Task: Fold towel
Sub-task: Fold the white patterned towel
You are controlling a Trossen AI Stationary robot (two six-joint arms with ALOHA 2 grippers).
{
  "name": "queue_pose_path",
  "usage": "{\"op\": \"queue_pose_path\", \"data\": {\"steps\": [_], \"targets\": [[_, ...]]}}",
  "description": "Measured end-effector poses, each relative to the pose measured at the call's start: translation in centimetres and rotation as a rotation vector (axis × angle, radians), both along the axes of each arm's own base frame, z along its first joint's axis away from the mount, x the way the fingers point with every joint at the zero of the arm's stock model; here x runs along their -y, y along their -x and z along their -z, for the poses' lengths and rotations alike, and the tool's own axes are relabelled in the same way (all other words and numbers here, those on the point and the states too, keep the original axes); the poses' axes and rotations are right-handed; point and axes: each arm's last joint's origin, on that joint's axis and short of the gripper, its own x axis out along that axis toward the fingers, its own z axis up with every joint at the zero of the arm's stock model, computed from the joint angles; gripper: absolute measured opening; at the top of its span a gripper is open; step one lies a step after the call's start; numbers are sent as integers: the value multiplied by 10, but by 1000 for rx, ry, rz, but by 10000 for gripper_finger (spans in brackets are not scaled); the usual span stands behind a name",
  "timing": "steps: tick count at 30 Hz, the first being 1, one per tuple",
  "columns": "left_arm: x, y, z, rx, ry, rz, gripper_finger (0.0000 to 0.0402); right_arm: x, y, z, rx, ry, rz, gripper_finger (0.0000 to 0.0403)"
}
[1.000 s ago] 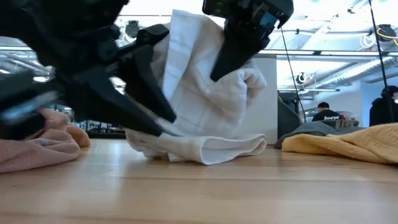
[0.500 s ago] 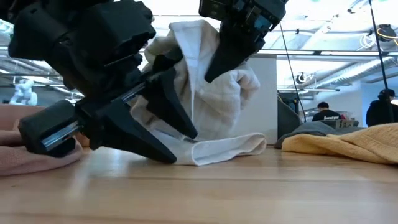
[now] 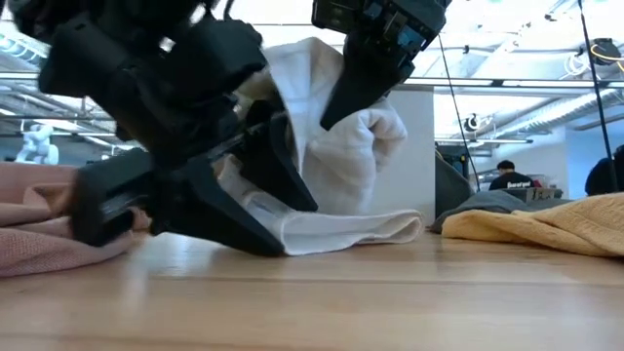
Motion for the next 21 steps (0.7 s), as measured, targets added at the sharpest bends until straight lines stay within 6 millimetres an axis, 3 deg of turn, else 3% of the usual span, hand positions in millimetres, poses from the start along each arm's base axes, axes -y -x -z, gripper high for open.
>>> {"op": "queue_pose_path", "data": {"steps": [4, 11, 21], "targets": [[-12, -3, 2, -24, -4, -28, 199, 0, 0, 0, 0, -1, 5, 22], [-12, -1, 4, -49, -38, 24, 22, 0, 1, 1, -17, -5, 5, 22], [14, 9, 5, -84, -3, 211, 4, 7, 6, 4, -94, 12, -53, 22]]}}
